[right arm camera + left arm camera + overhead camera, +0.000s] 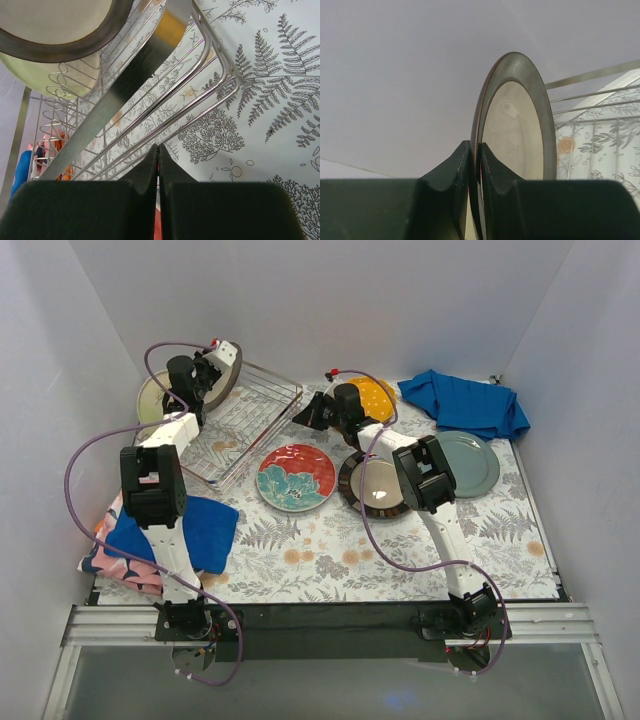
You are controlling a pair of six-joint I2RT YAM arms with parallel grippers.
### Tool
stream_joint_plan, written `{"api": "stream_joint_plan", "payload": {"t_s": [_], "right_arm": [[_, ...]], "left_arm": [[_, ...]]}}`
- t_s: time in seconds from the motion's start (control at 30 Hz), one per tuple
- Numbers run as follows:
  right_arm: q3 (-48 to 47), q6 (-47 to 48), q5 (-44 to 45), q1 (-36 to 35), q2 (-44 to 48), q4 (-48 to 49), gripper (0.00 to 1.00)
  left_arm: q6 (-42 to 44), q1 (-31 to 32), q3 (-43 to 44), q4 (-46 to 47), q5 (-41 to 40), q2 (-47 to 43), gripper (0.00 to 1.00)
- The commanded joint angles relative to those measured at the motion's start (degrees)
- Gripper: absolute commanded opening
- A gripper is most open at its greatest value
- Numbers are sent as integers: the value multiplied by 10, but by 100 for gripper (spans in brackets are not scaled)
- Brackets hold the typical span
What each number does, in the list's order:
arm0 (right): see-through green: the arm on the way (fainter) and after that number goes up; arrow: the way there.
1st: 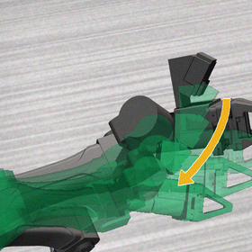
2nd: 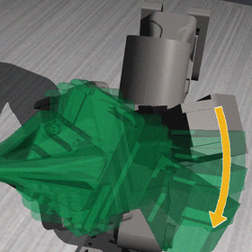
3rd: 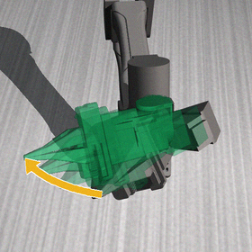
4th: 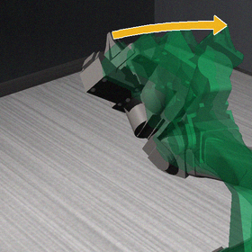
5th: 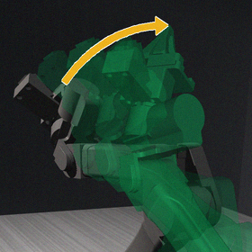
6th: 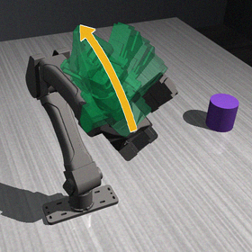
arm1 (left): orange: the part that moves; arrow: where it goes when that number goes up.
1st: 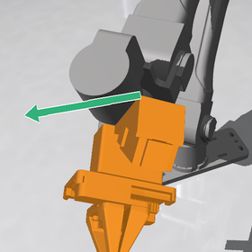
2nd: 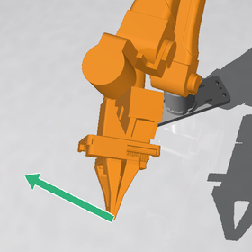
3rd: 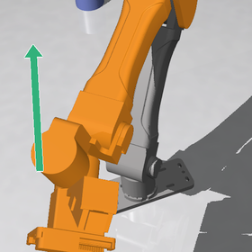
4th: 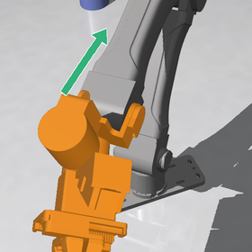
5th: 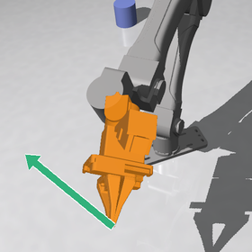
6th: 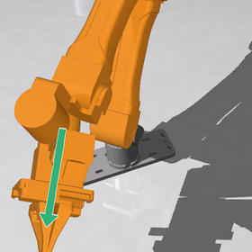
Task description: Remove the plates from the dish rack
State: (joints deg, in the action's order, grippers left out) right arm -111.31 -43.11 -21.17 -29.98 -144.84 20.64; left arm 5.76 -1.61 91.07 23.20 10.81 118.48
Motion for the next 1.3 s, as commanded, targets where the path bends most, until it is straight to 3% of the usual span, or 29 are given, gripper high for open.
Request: {"api": "stream_joint_plan", "payload": {"t_s": [0.0,0.4,0.77,0.9,1.03,1.1,1.13,1.27], "right_arm": [[-7,-1,-7,4,1,19,1],[54,-5,-25,26,85,26,1],[216,-4,-62,67,245,66,4],[297,-1,-128,100,318,100,21],[391,-1,-179,120,393,173,51],[426,0,-189,124,433,184,59],[457,1,-192,124,445,192,67],[513,-7,-206,127,501,211,76]], "left_arm": [[-9,7,-23,83,22,-119,0],[0,40,-33,85,-35,-180,0],[-76,83,7,20,-54,-214,0],[-156,98,22,-18,-45,-245,0],[-269,100,34,-52,-15,-275,0],[-327,100,40,-76,9,-286,0],[-345,100,51,-85,11,-287,0],[-418,100,48,-120,37,-301,0]]}}
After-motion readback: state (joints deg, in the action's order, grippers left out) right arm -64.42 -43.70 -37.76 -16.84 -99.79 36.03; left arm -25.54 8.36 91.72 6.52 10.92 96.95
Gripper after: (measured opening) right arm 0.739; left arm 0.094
